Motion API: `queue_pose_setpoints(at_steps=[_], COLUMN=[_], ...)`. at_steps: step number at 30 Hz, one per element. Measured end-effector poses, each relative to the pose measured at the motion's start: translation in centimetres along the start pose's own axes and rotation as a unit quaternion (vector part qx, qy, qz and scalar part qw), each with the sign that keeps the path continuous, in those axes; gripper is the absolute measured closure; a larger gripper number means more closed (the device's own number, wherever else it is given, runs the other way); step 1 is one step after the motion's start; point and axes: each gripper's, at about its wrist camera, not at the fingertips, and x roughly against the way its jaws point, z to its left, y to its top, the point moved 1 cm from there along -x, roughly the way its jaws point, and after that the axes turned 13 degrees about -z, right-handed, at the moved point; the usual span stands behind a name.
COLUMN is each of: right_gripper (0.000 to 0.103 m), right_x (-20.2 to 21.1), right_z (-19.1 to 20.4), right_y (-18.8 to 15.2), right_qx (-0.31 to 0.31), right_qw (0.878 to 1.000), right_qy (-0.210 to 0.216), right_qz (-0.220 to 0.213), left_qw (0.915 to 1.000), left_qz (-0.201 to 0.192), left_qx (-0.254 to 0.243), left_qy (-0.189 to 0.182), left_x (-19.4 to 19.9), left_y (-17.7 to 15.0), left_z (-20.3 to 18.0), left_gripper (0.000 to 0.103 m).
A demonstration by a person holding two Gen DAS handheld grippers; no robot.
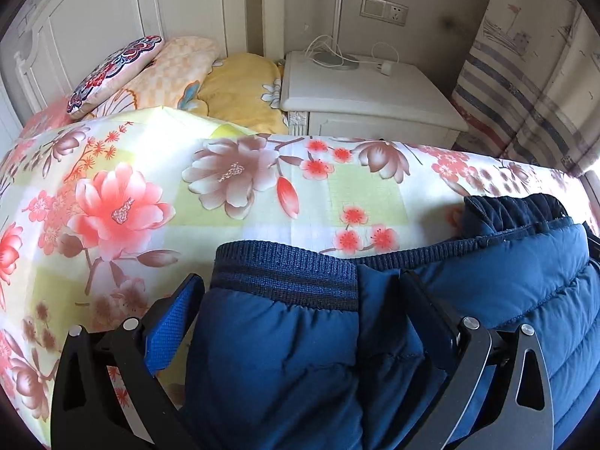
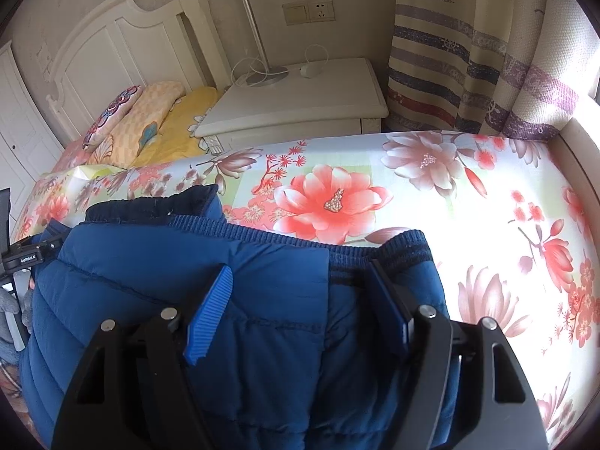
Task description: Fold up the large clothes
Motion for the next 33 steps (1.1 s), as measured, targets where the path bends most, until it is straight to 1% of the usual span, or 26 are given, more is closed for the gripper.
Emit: queue_pose_setpoints(at_steps=[1,2,3,4,5,6,7,9,10,12,13,15,17,19,21,22,24,25,26,27,28,29,30,31,33], right_gripper=[0.031,0.031,0.031,0.031,0.031,0.029,0.028,0.028,0.028,0.028,0.028,0.028,0.028,0.028,0.028,0.028,0.041,0.044,0.052,0.059,0.064,0.072,0.077,0.079,0.082], right_x=[0.3,1.0,2.4,3.7,5.9,8.3,10.1,15.1,17.3,20.4,21.5,22.7,23.1,23.0,22.6,22.3,21.8,21.8,21.9,22.0,22.1,22.3,22.4,22.6,23.1], right_z=[0.1,0.2,0.3,0.3,0.1,-0.3,-0.8,-2.7,-3.6,-5.2,-5.8,-6.7,-6.8,-6.4,-5.7,-5.2,-4.3,-3.8,-3.5,-3.2,-3.0,-2.8,-2.9,-2.9,-2.9], right_y=[0.2,0.5,0.8,0.9,0.8,0.2,-0.5,-3.7,-5.8,-10.0,-12.1,-15.6,-17.6,-18.2,-17.9,-17.6,-17.4,-17.4,-17.6,-17.7,-17.9,-18.0,-18.1,-18.3,-18.8], right_qx=[0.004,0.011,0.012,0.009,0.009,0.012,0.013,0.011,0.013,0.026,0.033,0.043,0.057,0.068,0.08,0.09,0.109,0.123,0.13,0.136,0.14,0.135,0.126,0.121,0.115], right_qw=[1.0,1.0,1.0,1.0,1.0,0.999,0.999,0.997,0.995,0.995,0.995,0.994,0.994,0.993,0.992,0.991,0.989,0.987,0.986,0.985,0.984,0.985,0.986,0.986,0.986], right_qy=[-0.002,-0.012,-0.015,-0.004,0.02,0.037,0.042,0.067,0.085,0.092,0.089,0.095,0.091,0.092,0.095,0.097,0.096,0.092,0.093,0.093,0.091,0.091,0.093,0.093,0.093], right_qz=[0.007,0.018,0.018,0.012,0.001,-0.007,-0.013,-0.034,-0.039,-0.039,-0.029,-0.008,0.002,-0.003,-0.013,-0.019,-0.027,-0.035,-0.04,-0.046,-0.053,-0.059,-0.064,-0.068,-0.072], left_qw=[1.0,0.9998,0.9995,0.9985,0.9968,0.9958,0.9946,0.9915,0.9903,0.9881,0.9879,0.9886,0.9901,0.99,0.9896,0.9882,0.9861,0.9846,0.9824,0.9795,0.9786,0.9772,0.976,0.975,0.9717], left_qz=[0.0,-0.006,-0.018,-0.035,-0.044,-0.045,-0.052,-0.067,-0.069,-0.071,-0.067,-0.055,-0.037,-0.025,-0.023,-0.023,-0.029,-0.031,-0.033,-0.039,-0.041,-0.042,-0.046,-0.05,-0.051], left_qx=[0.006,0.014,0.025,0.041,0.056,0.059,0.057,0.042,0.037,0.031,0.031,0.031,0.01,-0.006,-0.028,-0.03,-0.019,-0.017,-0.014,-0.011,-0.012,-0.01,-0.004,0.0,0.013], left_qy=[0.003,0.015,0.011,-0.01,-0.038,-0.054,-0.07,-0.103,-0.114,-0.133,-0.136,-0.137,-0.135,-0.139,-0.139,-0.148,-0.163,-0.171,-0.183,-0.197,-0.201,-0.208,-0.213,-0.217,-0.23], left_x=[0.5,1.9,3.4,5.2,7.3,8.9,11.2,15.8,17.2,20.0,21.2,22.2,22.3,21.6,20.6,19.8,19.2,19.1,19.0,18.9,18.7,18.6,18.6,18.8,19.6], left_y=[0.2,0.4,0.6,0.6,0.4,0.0,-1.0,-4.4,-5.9,-10.0,-12.5,-15.7,-18.2,-19.3,-19.5,-19.3,-18.9,-18.7,-18.5,-18.4,-18.4,-18.6,-18.8,-19.1,-19.7], left_z=[0.3,0.9,1.5,2.4,3.2,3.7,4.1,4.8,5.1,6.2,6.8,7.8,7.9,7.5,6.5,5.9,5.3,5.1,4.8,4.4,4.3,4.1,4.2,4.3,4.7], left_gripper=[0.005,0.005,0.006,0.006,0.006,0.006,0.005,0.005,0.005,0.005,0.005,0.005,0.005,0.005,0.005,0.004,0.004,0.004,0.005,0.009,0.019,0.023,0.031,0.039,0.046])
